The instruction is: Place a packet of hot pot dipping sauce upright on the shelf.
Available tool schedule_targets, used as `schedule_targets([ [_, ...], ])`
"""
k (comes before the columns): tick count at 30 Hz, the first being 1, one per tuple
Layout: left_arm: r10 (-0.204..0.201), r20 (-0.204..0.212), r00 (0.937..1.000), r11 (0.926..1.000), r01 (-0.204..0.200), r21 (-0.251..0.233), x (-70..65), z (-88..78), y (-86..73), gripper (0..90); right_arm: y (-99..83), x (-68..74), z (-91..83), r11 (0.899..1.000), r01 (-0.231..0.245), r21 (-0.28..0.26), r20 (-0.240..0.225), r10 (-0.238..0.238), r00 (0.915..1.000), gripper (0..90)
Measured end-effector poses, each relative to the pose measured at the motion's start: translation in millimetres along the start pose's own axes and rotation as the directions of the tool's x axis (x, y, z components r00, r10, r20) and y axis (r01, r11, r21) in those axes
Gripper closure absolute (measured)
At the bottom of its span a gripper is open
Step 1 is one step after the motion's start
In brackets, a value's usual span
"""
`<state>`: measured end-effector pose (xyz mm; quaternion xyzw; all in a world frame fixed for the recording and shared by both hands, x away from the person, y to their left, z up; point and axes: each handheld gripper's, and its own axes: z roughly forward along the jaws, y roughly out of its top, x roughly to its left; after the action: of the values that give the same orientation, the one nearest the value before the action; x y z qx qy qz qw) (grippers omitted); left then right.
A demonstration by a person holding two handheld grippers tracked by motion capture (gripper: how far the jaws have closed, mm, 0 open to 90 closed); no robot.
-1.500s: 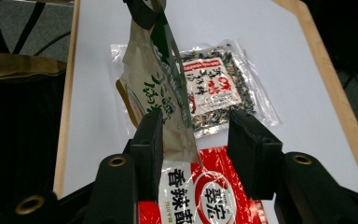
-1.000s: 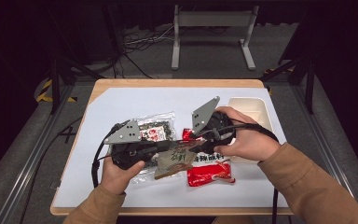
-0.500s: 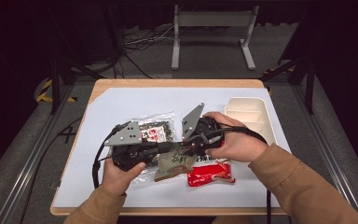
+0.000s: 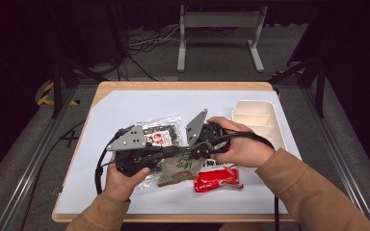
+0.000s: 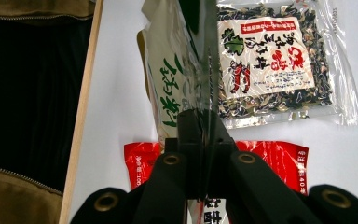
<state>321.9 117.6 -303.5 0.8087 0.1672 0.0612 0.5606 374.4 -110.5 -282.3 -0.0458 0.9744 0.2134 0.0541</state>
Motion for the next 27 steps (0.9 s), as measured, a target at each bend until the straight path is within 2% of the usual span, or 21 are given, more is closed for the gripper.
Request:
schedule_targets([
  [6,0.017,-0.029,0.9994,0.9999,-0.017,0.0,0.3,-0.7,-0.5,88.6,0.4,0.5,-3.1,1.0,-0.014,-0.002,-0.001,0.014,0.9999,89.0],
  [8,0.02,-0.064,0.9977,0.9998,-0.019,0.003,0.0,-1.0,-0.7,81.6,-0.6,-0.1,-5.2,1.0,-0.03,0.006,-0.004,0.03,0.9995,89.3],
  [12,0.015,-0.084,0.9964,0.9999,-0.015,0.006,2.3,-2.1,-1.7,71.9,-3.4,-1.3,-8.8,0.998,-0.046,0.042,0.001,0.046,0.9989,89.2],
  [15,0.011,-0.097,0.9952,0.9999,-0.01,0.011,4.7,-4.3,-2.3,67.2,-6.4,-5.1,-12.9,0.998,-0.052,0.044,0.006,0.052,0.9986,89.3],
  [17,0.005,-0.104,0.9946,0.9999,-0.003,0.015,6.4,-7.0,-3.3,65.1,-8.6,-7.0,-17.3,0.996,-0.072,0.045,0.004,0.072,0.9974,89.3],
  [24,-0.007,-0.141,0.99,0.9996,0.011,0.025,13.5,-15.4,-7.4,59.7,-13.6,-14.7,-37.0,0.995,-0.092,0.043,0.047,0.09,0.9949,89.3],
  [27,-0.01,-0.17,0.9854,0.9995,0.015,0.028,17.0,-19.9,-10.0,55.5,-19.4,-22.3,-53.4,0.993,-0.11,0.035,0.087,0.107,0.9904,89.3],
])
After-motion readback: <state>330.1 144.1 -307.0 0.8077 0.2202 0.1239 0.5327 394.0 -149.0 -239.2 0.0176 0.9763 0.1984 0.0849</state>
